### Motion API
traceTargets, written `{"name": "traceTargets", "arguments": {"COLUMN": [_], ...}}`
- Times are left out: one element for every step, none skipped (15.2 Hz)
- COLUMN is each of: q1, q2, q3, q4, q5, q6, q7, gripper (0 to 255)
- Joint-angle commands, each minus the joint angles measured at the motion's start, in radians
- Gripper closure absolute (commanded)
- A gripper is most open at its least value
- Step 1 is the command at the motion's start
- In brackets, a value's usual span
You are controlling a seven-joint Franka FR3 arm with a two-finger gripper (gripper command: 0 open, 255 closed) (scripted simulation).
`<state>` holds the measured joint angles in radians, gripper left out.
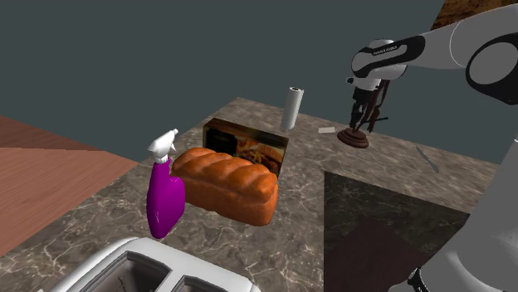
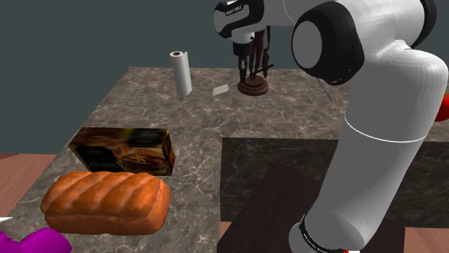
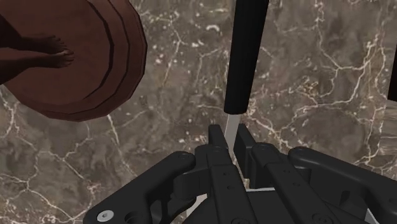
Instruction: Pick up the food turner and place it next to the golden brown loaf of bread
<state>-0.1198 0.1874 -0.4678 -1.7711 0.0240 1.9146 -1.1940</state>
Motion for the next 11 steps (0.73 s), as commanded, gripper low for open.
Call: {"name": "traceTargets", "arguments": {"q1": [0.001, 0.001, 0.001, 0.001, 0.001, 0.001, 0.001, 0.001, 0.001, 0.0, 0.0], "q2": [-0.006, -0.008, -0.01, -0.012, -0.014, -0.015, -0.016, -0.017, -0.018, -0.018, -0.018], "q3": [0.0, 0.0, -0.001, -0.001, -0.001, -0.002, -0.002, -0.002, -0.002, -0.003, -0.003], "q4": [0.02, 0.031, 0.042, 0.053, 0.065, 0.076, 0.088, 0.101, 0.113, 0.126, 0.14], "q5": [-0.003, -0.004, -0.005, -0.006, -0.007, -0.007, -0.008, -0.008, -0.009, -0.009, -0.009], "q6": [-0.026, -0.039, -0.051, -0.064, -0.077, -0.09, -0.103, -0.117, -0.13, -0.143, -0.156], "q7": [0.002, 0.003, 0.003, 0.003, 0.003, 0.003, 0.003, 0.002, 0.002, 0.002, 0.001], "gripper": [255, 255, 255, 255, 255, 255, 255, 255, 255, 255, 255]}}
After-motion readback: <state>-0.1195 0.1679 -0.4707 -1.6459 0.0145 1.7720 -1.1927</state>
